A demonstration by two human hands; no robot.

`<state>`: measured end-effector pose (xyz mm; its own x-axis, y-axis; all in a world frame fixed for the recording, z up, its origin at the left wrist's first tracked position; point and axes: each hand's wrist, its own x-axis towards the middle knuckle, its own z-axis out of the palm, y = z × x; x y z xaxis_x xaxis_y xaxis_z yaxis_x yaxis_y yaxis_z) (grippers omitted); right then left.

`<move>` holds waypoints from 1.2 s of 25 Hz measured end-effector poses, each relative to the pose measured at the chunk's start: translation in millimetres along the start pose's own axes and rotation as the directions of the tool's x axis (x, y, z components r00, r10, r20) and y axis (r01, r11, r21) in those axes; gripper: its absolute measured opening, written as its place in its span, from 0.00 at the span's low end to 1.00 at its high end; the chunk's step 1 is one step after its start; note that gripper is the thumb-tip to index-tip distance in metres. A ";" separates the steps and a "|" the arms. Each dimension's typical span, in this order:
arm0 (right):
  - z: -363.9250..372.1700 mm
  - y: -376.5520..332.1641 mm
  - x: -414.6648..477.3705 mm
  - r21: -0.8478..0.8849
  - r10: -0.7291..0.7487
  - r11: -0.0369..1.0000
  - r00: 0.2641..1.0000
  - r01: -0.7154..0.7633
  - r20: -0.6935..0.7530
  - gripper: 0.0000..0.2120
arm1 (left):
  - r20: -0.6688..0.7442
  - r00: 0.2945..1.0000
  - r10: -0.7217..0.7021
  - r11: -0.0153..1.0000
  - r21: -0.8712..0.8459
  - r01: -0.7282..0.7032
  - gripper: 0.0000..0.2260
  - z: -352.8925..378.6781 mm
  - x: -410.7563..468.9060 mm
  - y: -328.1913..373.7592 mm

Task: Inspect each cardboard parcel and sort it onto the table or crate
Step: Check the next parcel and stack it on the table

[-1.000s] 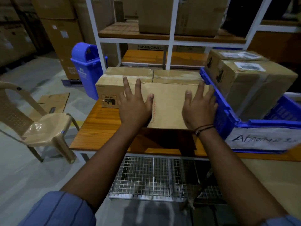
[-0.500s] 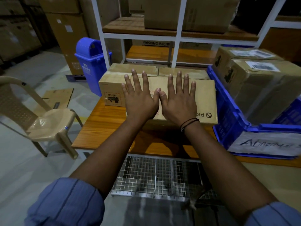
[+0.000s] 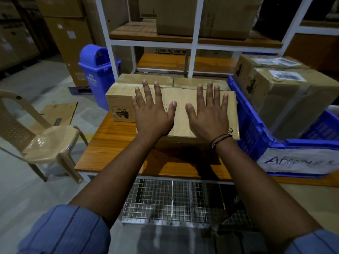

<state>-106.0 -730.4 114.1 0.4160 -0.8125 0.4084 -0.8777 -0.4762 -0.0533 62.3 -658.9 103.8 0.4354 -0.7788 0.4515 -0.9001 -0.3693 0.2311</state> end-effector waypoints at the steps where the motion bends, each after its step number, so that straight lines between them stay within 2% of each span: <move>1: -1.6 -0.1 1.5 0.009 -0.009 1.000 1.000 0.009 0.011 0.37 | 0.006 1.000 -0.002 1.000 0.000 0.002 0.38 -0.8 0.6 0.6; 4: -6.5 12.0 -0.3 0.050 0.003 0.999 1.000 -0.004 0.018 0.37 | 0.010 1.000 -0.009 1.000 -0.023 0.009 0.37 -3.0 -0.5 1.6; 7: -8.1 27.8 -16.6 0.116 0.216 0.970 0.976 -0.215 -0.001 0.38 | 0.044 0.999 0.016 0.999 -0.047 -0.014 0.38 -9.8 1.3 -4.1; 10: -16.7 33.0 -27.1 0.261 0.322 0.904 0.941 -0.338 0.103 0.40 | 0.099 0.994 0.046 0.995 -0.090 -0.037 0.40 -19.0 -0.7 -11.7; 11: -21.6 35.2 -28.7 0.322 0.336 0.870 0.927 -0.374 0.169 0.42 | 0.127 0.992 -0.003 0.992 -0.125 0.019 0.42 -21.9 -3.8 -12.4; 13: -33.4 43.8 -31.0 0.473 0.371 0.733 0.870 -0.489 0.324 0.47 | 0.202 0.967 -0.158 0.965 -0.178 0.194 0.47 -25.7 -7.2 -11.6; 15: -41.0 55.4 -36.0 0.555 0.379 0.623 0.833 -0.552 0.402 0.49 | 0.257 0.931 -0.257 0.923 -0.220 0.316 0.50 -26.6 -8.4 -11.5; 17: -43.6 62.3 -42.3 0.612 0.388 0.597 0.854 -0.519 0.345 0.46 | 0.194 0.954 -0.227 0.918 -0.284 0.276 0.48 -32.1 -12.4 -10.8; 18: -44.9 62.7 -44.5 0.647 0.415 0.595 0.872 -0.477 0.261 0.44 | 0.092 0.976 -0.197 0.920 -0.327 0.217 0.44 -36.3 -13.1 -10.1; 20: -44.9 61.4 -42.1 0.699 0.471 0.607 0.879 -0.378 0.067 0.41 | -0.130 0.977 -0.170 0.893 -0.439 0.097 0.36 -44.6 -10.9 -10.0; 22: -39.1 62.0 -34.3 0.702 0.492 0.635 0.870 -0.324 -0.043 0.40 | -0.231 0.964 -0.135 0.875 -0.485 0.006 0.33 -48.4 -6.6 -10.2; 24: -27.0 60.0 -27.9 0.674 0.494 0.656 0.869 -0.341 -0.042 0.41 | -0.199 0.972 -0.124 0.867 -0.497 0.009 0.33 -38.5 -6.5 -11.8; 27: -6.9 51.8 -20.7 0.623 0.505 0.674 0.863 -0.396 0.003 0.40 | -0.057 0.992 -0.111 0.874 -0.480 0.071 0.35 -13.2 -9.4 -13.8; 30: 6.3 45.4 -14.6 0.521 0.488 0.763 0.870 -0.383 -0.075 0.40 | -0.057 0.996 -0.075 0.952 -0.303 0.055 0.36 4.1 -12.7 -12.2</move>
<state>-150.4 -742.2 100.0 -0.0839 -0.9139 0.3973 -0.7052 -0.2272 -0.6716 67.7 -646.6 91.7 0.5019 -0.7187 0.4812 -0.8288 -0.2404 0.5053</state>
